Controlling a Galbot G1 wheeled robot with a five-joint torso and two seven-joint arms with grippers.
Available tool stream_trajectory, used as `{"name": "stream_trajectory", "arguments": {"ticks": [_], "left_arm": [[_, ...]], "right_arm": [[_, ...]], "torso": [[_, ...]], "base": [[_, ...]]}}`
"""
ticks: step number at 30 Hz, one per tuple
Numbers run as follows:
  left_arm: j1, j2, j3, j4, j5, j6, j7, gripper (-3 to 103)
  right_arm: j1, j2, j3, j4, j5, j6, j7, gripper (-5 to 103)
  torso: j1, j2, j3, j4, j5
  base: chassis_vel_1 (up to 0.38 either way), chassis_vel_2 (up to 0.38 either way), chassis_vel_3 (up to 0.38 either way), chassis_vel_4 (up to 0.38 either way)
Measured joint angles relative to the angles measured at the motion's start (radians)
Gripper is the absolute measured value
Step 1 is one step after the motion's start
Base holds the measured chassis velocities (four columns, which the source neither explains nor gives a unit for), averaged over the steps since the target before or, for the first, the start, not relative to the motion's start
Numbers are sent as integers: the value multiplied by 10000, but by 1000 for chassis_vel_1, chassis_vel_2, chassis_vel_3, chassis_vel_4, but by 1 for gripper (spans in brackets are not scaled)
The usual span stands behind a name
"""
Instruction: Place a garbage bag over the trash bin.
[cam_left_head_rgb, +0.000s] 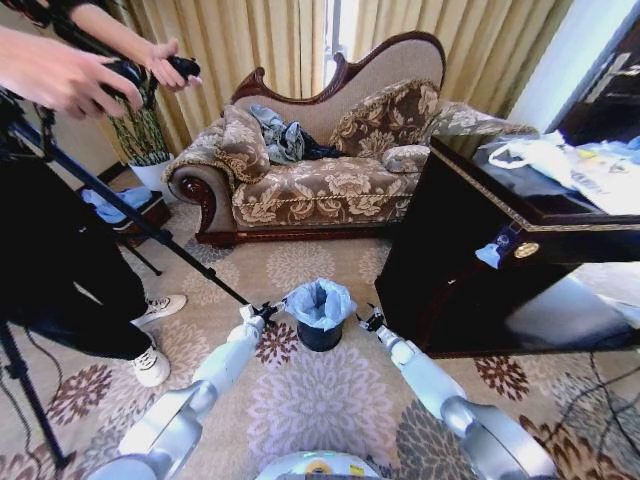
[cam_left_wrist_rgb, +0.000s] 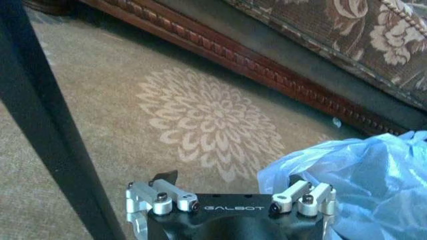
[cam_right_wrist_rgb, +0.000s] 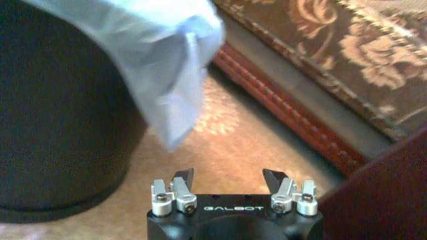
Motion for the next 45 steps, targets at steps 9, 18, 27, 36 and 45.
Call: {"name": "stream_trajectory", "arguments": {"ticks": [9, 18, 27, 36, 45], "left_arm": [[90, -67, -231, 38, -615, 416, -7, 100], [514, 273, -306, -732, -1068, 607, 204, 100], [866, 741, -51, -1917, -1979, 1420, 200, 100], [1588, 1526, -33, -3341, -1923, 1718, -105, 100], [3148, 3524, -662, -6668, -698, 1363, -826, 100]], "right_arm": [[-941, -1053, 1083, 2648, 162, -1109, -647, 73], [-3082, -2384, 2122, 6844, 1643, -2287, -1184, 93], [-3519, -2697, 2382, 7396, 1888, -2363, -1178, 93], [-3341, -2711, 2354, 7358, 2091, -2446, -1167, 93], [-3847, -3188, 2728, 9180, 2867, -2952, -917, 94]], "torso": [[0, 0, 0, -1, 6], [0, 0, 0, -1, 2], [1, 0, 0, -1, 0], [1, 0, 1, -1, -1], [0, 0, 0, 2, -6]], "base": [[0, 0, 0, 0], [0, 0, 0, 0], [0, 0, 0, 0], [0, 0, 0, 0], [0, 0, 0, 0]]}}
